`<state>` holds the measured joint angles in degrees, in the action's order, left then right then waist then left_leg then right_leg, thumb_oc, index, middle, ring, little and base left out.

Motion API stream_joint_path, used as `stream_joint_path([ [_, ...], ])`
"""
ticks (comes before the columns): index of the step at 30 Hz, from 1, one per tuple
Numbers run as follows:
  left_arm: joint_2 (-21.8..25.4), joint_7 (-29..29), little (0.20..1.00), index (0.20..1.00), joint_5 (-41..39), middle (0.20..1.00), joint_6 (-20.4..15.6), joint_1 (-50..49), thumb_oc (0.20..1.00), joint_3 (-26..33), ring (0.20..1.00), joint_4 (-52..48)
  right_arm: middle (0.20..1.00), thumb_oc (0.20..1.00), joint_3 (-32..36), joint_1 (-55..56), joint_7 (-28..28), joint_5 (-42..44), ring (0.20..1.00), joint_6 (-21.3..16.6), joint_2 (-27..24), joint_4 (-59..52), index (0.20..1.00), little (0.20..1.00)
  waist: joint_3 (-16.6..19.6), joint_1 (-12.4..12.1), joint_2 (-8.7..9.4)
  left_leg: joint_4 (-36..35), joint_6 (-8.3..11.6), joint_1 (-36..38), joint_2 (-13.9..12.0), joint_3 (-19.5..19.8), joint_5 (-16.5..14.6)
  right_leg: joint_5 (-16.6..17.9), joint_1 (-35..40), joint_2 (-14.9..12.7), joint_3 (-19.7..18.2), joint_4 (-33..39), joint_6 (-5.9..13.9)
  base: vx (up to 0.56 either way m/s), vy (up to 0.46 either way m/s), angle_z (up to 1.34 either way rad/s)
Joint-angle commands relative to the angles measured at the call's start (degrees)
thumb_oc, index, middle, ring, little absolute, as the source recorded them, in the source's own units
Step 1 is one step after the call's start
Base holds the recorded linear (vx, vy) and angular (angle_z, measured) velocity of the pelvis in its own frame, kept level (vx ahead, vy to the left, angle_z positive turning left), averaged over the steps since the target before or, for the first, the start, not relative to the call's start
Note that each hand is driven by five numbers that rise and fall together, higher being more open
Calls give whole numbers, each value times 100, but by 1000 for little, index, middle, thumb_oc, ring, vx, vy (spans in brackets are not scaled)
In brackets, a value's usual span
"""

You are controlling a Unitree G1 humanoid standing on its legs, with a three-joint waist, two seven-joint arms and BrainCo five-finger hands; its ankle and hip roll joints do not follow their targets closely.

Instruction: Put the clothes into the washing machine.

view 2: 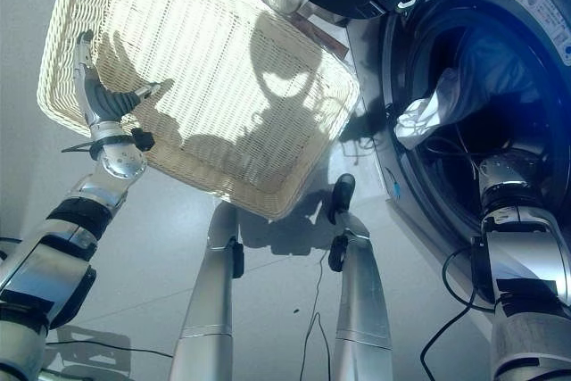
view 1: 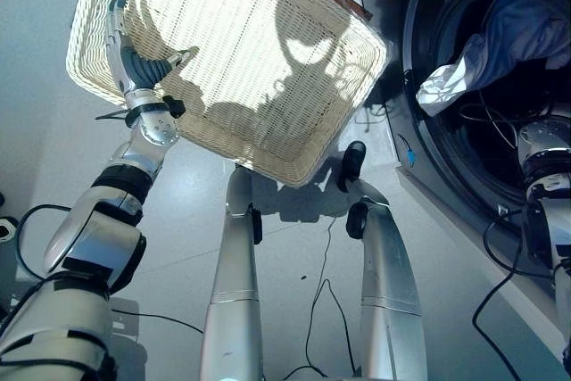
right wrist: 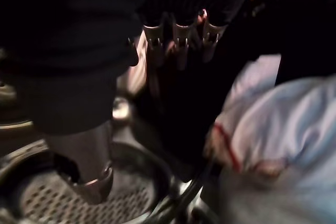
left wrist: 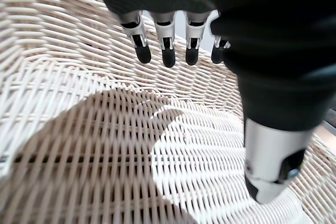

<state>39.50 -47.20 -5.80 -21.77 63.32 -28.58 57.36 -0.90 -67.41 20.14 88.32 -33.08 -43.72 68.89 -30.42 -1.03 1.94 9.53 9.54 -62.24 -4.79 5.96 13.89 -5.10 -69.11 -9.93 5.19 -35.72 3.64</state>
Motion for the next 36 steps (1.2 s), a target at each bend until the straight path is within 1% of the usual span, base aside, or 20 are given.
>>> stream_joint_path([
  [1, -84, -82, 1000, 1000, -69, 1000, -177, 314, 1000, 37, 1000, 94, 1000, 1000, -570, -127, 1139, -532, 1000, 268, -767, 194, 1000, 1000, 63, 77, -133, 742, -363, 87, 438, -231, -901, 1127, 656, 429, 254, 1630, 336, 0, 0, 0],
  [2, -98, -95, 1000, 1000, -47, 1000, -188, 314, 1000, 9, 1000, 95, 1000, 1000, -631, -170, 1325, -631, 1000, 343, -799, 279, 1000, 1000, 63, 66, -134, 747, -367, 78, 440, -226, -897, 1128, 656, 425, 257, 1629, 335, 0, 0, 0],
  [3, -98, -105, 1000, 1000, -44, 1000, -198, 309, 1000, -5, 1000, 81, 1000, 1000, -696, -210, 1397, -680, 1000, 430, -836, 314, 1000, 1000, 63, 60, -141, 757, -370, 64, 439, -222, -896, 1133, 644, 421, 260, 1619, 337, 0, 0, 0],
  [4, -79, -104, 1000, 1000, -53, 1000, -188, 328, 1000, -12, 1000, 47, 1000, 1000, -745, -251, 1443, -730, 1000, 480, -864, 323, 1000, 1000, 63, 58, -147, 753, -378, 8, 454, -217, -845, 1183, 594, 420, 262, 1637, 326, 0, 0, 0],
  [5, -75, -99, 1000, 1000, -65, 1000, -169, 303, 1000, -35, 1000, 27, 1000, 1000, -811, -258, 1510, -875, 1000, 592, -871, 325, 1000, 1000, 63, 52, -149, 770, -378, 61, 459, -207, -911, 1126, 645, 433, 252, 1620, 334, 0, 0, 0],
  [7, -68, -97, 1000, 1000, -86, 1000, -169, 304, 1000, -37, 1000, 21, 1000, 1000, -877, -285, 1599, -1035, 1000, 726, -884, 316, 1000, 1000, 63, 55, -147, 779, -383, 58, 470, -204, -916, 1124, 646, 445, 246, 1631, 326, 0, 0, 0],
  [8, -62, -100, 1000, 1000, -83, 1000, -159, 334, 1000, -30, 1000, 9, 1000, 1000, -908, -308, 1637, -1103, 1000, 756, -882, 319, 1000, 1000, 63, 56, -146, 762, -392, -3, 474, -208, -851, 1181, 593, 442, 253, 1652, 316, 0, 0, 0],
  [9, -78, -113, 1000, 1000, -82, 1000, -133, 294, 1000, -26, 1000, -12, 1000, 1000, -979, -282, 1680, -1448, 1000, 957, -849, 318, 1000, 1000, 63, 56, -148, 777, -396, 59, 459, -217, -917, 1119, 645, 455, 243, 1616, 327, 0, 0, 0],
  [10, -65, -109, 1000, 1000, -100, 1000, -112, 299, 1000, -31, 1000, -37, 1000, 1000, -1082, -282, 1586, -1685, 1000, 1228, -834, 277, 1000, 1000, 63, 48, -137, 779, -406, 61, 471, -217, -918, 1123, 654, 462, 243, 1623, 329, 0, 0, 0],
  [12, -41, -63, 1000, 1000, -102, 1000, -79, 340, 1000, -20, 1000, -52, 1000, 1000, -1216, -287, 1451, -1975, 1000, 1434, -799, 250, 1000, 1000, 63, 37, -124, 766, -411, 54, 472, -204, -912, 1131, 648, 461, 252, 1631, 329, 0, 0, 0],
  [14, -36, -40, 1000, 1000, -83, 1000, -84, 341, 1000, 12, 1000, -50, 1000, 1000, -1285, -266, 1475, -2437, 1000, 1601, -785, 257, 1000, 1000, 63, 40, -116, 770, -407, 50, 473, -205, -915, 1129, 645, 466, 255, 1628, 328, 0, 0, 0],
  [15, -30, -38, 1000, 1000, -85, 1000, -73, 358, 1000, 1, 1000, -51, 1000, 1000, -1408, -229, 1449, -2967, 1000, 1742, -751, 175, 1000, 1000, 63, 48, -109, 789, -415, 45, 479, -199, -924, 1132, 636, 466, 255, 1606, 329, 0, 0, 0],
  [17, -50, -69, 1000, 1000, -69, 1000, -27, 352, 1000, 17, 1000, -110, 1000, 1000, -1516, -164, 1409, -3654, 1000, 1931, -650, 72, 1000, 1000, 63, 50, -109, 804, -421, 21, 479, -211, -931, 1116, 609, 474, 248, 1581, 327, 0, 0, 0],
  [19, -50, -64, 1000, 1000, -74, 1000, -1, 388, 1000, 31, 1000, -132, 1000, 1000, -1674, -135, 1298, -4150, 1000, 2131, -544, -97, 1000, 1000, 63, 52, -114, 812, -427, -10, 481, -219, -937, 1097, 571, 480, 243, 1563, 316, 0, 0, 0],
  [20, -57, -91, 1000, 1000, -82, 1000, 28, 407, 1000, 28, 1000, -158, 1000, 1000, -1741, -83, 1272, -4447, 1000, 2189, -462, -205, 1000, 1000, 63, 60, -117, 809, -427, -25, 474, -228, -933, 1092, 551, 484, 241, 1552, 314, 0, 0, 0],
  [24, -113, -182, 1000, 1000, -9, 1000, 38, 383, 1000, 75, 1000, -186, 1000, 1000, -1855, 230, 1144, -4721, 1000, 2354, -148, -545, 1000, 1000, 63, 86, -126, 789, -428, -42, 464, -270, -924, 1048, 514, 515, 224, 1524, 294, -2, 9, 0],
  [27, -204, -266, 1000, 1000, 54, 1000, 3, 402, 1000, 143, 1000, -120, 1000, 1000, -1898, 491, 1013, -5019, 1000, 2453, 185, -629, 1000, 1000, 63, 112, -168, 768, -430, -56, 455, -323, -929, 997, 464, 527, 202, 1495, 268, -9, 40, 0],
  [30, -274, -352, 1000, 1000, 72, 1000, -14, 390, 1000, 173, 1000, -104, 1000, 1000, -2015, 614, 931, -5234, 1000, 2587, 386, -687, 1000, 1000, 63, 129, -223, 770, -424, -70, 445, -372, -919, 976, 420, 533, 173, 1467, 253, -11, 58, -1],
  [34, -359, -441, 1000, 1000, 124, 1000, -68, 351, 1000, 239, 1000, -69, 1000, 1000, -2068, 745, 829, -5226, 1000, 2607, 623, -596, 1000, 1000, 63, 138, -270, 783, -409, -82, 426, -418, -906, 959, 393, 544, 137, 1441, 240, -9, 41, -1],
  [36, -388, -454, 1000, 1000, 139, 1000, -88, 332, 1000, 295, 1000, -58, 1000, 1000, -2031, 801, 722, -5192, 1000, 2699, 729, -541, 1000, 1000, 63, 144, -287, 786, -402, -78, 412, -444, -904, 944, 397, 549, 126, 1432, 233, -7, 39, -1],
])
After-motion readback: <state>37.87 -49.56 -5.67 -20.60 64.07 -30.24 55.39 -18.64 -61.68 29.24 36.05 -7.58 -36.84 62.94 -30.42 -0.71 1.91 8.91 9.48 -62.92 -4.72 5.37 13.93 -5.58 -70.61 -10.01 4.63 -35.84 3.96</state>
